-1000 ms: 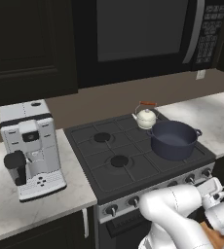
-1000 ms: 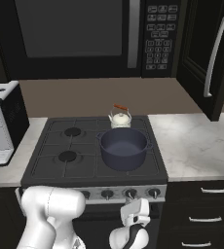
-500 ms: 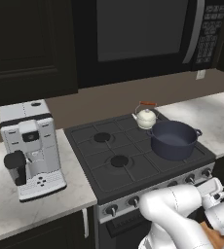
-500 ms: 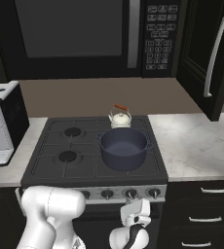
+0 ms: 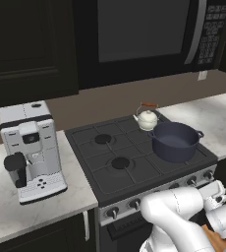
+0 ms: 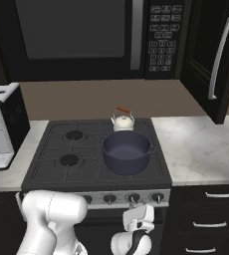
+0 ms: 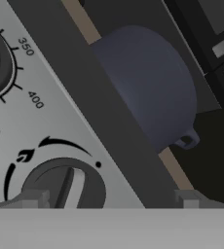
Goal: Pick the kettle from the cabinet and place it on a stove burner. Then pick the pot from the counter and place it on another stove burner. Finally, turn both burners on.
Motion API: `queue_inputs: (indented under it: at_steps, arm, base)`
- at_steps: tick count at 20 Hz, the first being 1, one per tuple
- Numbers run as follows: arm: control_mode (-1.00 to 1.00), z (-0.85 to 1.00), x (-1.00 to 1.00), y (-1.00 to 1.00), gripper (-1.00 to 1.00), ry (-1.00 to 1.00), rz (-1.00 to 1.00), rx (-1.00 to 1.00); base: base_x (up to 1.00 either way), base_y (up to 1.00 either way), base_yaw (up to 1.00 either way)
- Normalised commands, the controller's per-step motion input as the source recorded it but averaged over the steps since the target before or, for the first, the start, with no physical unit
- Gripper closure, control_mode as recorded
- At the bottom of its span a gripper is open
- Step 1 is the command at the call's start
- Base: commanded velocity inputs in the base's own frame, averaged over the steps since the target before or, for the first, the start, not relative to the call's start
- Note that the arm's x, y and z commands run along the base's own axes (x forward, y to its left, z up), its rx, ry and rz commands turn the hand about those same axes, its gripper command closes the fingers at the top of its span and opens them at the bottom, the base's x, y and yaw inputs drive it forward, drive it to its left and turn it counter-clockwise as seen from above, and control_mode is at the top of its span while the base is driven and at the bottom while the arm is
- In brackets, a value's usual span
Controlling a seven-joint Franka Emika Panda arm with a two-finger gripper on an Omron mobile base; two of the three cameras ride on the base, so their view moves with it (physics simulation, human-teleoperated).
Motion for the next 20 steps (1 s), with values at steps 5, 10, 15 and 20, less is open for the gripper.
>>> queue_inputs:
  at_steps: [5,10,15,20]
  arm:
    - [-1.00,0.00,0.00,-0.38,-1.00,0.00,-0.06,0.00]
    - [-1.00,0.00,0.00,-0.39,-1.00,0.00,-0.06,0.00]
    - [-1.00,0.00,0.00,-0.38,-1.00,0.00,-0.06,0.00]
    - [-1.00,0.00,0.00,-0.40,-1.00,0.00,-0.07,0.00]
  base:
    - [0.00,0.00,0.00]
    - [0.00,0.00,0.00]
    - [0.00,0.00,0.00]
    - [0.00,0.00,0.00]
